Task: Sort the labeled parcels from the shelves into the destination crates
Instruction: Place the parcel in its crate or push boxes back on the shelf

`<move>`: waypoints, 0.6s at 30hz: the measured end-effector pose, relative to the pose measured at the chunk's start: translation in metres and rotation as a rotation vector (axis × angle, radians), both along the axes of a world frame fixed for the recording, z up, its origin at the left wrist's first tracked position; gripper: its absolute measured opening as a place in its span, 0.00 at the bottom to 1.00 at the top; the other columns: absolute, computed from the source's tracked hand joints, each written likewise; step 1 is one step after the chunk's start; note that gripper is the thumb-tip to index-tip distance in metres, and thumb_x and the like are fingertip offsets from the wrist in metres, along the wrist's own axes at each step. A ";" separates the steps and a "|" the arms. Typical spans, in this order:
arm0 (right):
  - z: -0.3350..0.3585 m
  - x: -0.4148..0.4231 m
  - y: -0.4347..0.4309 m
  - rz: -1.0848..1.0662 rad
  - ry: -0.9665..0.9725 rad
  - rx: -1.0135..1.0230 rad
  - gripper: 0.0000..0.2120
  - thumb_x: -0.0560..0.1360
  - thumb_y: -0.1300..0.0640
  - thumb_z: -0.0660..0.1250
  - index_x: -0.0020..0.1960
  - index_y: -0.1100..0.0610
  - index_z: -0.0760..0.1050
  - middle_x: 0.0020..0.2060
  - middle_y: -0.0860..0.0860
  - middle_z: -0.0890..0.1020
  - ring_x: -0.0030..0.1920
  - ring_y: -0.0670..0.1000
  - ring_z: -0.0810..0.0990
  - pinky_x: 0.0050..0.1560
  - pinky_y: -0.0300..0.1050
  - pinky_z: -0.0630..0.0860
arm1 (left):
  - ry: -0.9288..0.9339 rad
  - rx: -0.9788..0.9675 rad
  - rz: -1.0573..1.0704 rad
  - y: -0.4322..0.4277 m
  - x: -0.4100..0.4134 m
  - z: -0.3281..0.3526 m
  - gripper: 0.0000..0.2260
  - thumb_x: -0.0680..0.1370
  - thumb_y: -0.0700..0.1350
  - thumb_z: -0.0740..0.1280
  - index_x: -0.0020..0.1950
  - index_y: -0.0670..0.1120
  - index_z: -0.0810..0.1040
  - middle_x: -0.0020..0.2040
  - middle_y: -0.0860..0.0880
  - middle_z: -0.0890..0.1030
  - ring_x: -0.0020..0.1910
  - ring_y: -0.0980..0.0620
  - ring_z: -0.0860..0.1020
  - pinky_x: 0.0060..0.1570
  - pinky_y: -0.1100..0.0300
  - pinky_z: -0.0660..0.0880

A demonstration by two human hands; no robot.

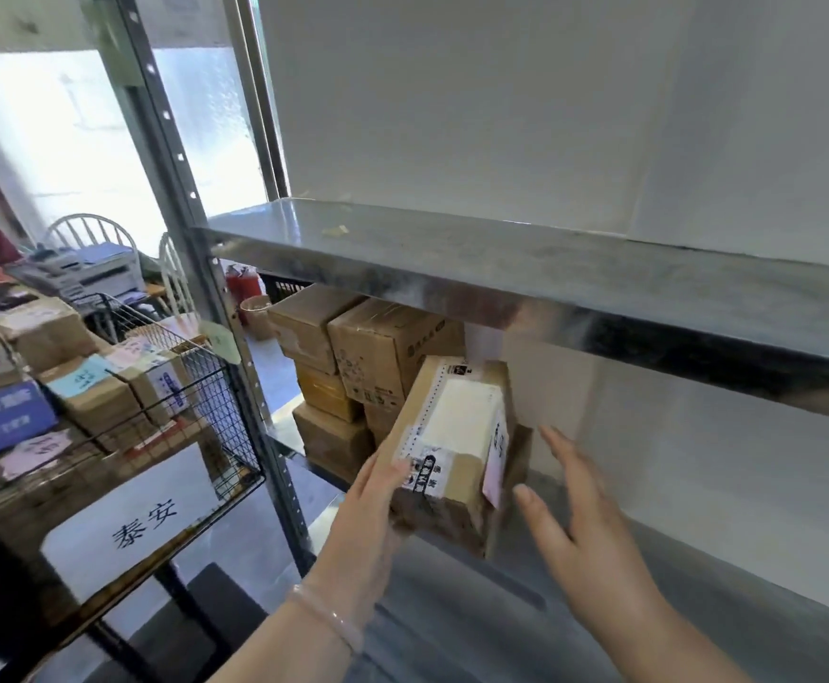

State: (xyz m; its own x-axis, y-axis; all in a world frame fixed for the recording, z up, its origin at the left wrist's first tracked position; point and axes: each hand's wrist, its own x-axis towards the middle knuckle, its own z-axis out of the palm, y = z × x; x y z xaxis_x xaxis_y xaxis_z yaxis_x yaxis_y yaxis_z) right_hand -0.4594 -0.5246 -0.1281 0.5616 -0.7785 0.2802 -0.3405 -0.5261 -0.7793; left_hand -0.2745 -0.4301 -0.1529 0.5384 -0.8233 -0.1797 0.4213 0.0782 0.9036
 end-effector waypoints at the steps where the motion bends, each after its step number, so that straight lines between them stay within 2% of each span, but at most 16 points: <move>1: 0.001 0.008 0.004 0.025 -0.031 0.012 0.30 0.69 0.33 0.56 0.71 0.33 0.55 0.71 0.35 0.61 0.71 0.34 0.57 0.70 0.38 0.56 | 0.107 -0.037 0.017 0.008 0.002 -0.001 0.30 0.70 0.60 0.71 0.70 0.53 0.73 0.62 0.47 0.83 0.63 0.44 0.79 0.66 0.37 0.72; 3: 0.004 0.025 0.012 0.101 -0.081 0.038 0.30 0.70 0.33 0.59 0.70 0.33 0.57 0.72 0.36 0.62 0.72 0.34 0.58 0.72 0.40 0.57 | 0.270 -0.144 0.012 0.026 0.008 0.001 0.25 0.75 0.58 0.66 0.70 0.51 0.74 0.64 0.42 0.80 0.64 0.38 0.78 0.64 0.32 0.71; 5: 0.005 0.046 0.021 0.189 -0.094 0.078 0.30 0.69 0.33 0.60 0.70 0.32 0.56 0.73 0.36 0.61 0.72 0.33 0.56 0.71 0.40 0.56 | 0.336 -0.240 -0.036 0.043 0.015 0.002 0.23 0.79 0.58 0.61 0.71 0.51 0.75 0.68 0.39 0.77 0.66 0.36 0.76 0.64 0.31 0.70; 8: 0.006 0.079 0.036 0.303 -0.113 0.129 0.33 0.70 0.36 0.63 0.71 0.32 0.54 0.73 0.35 0.60 0.69 0.27 0.54 0.66 0.27 0.55 | 0.327 -0.260 -0.008 0.066 0.030 0.003 0.23 0.80 0.56 0.59 0.72 0.48 0.74 0.69 0.37 0.75 0.67 0.36 0.75 0.63 0.34 0.71; 10: 0.006 0.100 0.043 0.333 -0.125 0.125 0.33 0.73 0.44 0.68 0.71 0.33 0.54 0.73 0.37 0.60 0.70 0.30 0.56 0.65 0.25 0.55 | 0.236 -0.190 0.116 0.081 0.045 0.001 0.20 0.79 0.53 0.62 0.71 0.52 0.75 0.66 0.41 0.79 0.64 0.39 0.78 0.59 0.38 0.76; 13: 0.007 0.129 0.053 0.389 -0.091 0.067 0.35 0.73 0.50 0.72 0.70 0.33 0.54 0.75 0.41 0.59 0.74 0.37 0.54 0.72 0.35 0.54 | 0.016 -0.063 0.334 0.107 0.073 0.002 0.17 0.79 0.46 0.66 0.68 0.55 0.77 0.59 0.47 0.84 0.57 0.45 0.83 0.51 0.47 0.81; 14: 0.007 0.140 0.057 0.423 -0.074 0.040 0.36 0.73 0.50 0.72 0.70 0.32 0.54 0.76 0.40 0.58 0.74 0.35 0.52 0.71 0.31 0.53 | -0.046 -0.037 0.368 0.117 0.081 0.003 0.18 0.77 0.48 0.69 0.67 0.55 0.77 0.58 0.49 0.84 0.56 0.47 0.83 0.49 0.50 0.82; 16: 0.007 0.163 0.066 0.487 -0.064 0.006 0.37 0.72 0.49 0.73 0.70 0.30 0.54 0.75 0.38 0.56 0.70 0.27 0.49 0.61 0.18 0.50 | -0.118 0.021 0.369 0.135 0.096 0.011 0.26 0.69 0.58 0.76 0.66 0.56 0.77 0.57 0.51 0.85 0.56 0.48 0.83 0.47 0.55 0.82; 18: 0.009 0.187 0.079 0.538 -0.070 0.005 0.37 0.72 0.49 0.73 0.69 0.28 0.55 0.75 0.36 0.55 0.67 0.22 0.47 0.55 0.15 0.53 | -0.174 0.067 0.352 0.153 0.111 0.018 0.35 0.61 0.64 0.80 0.66 0.58 0.76 0.58 0.53 0.84 0.56 0.49 0.83 0.49 0.57 0.81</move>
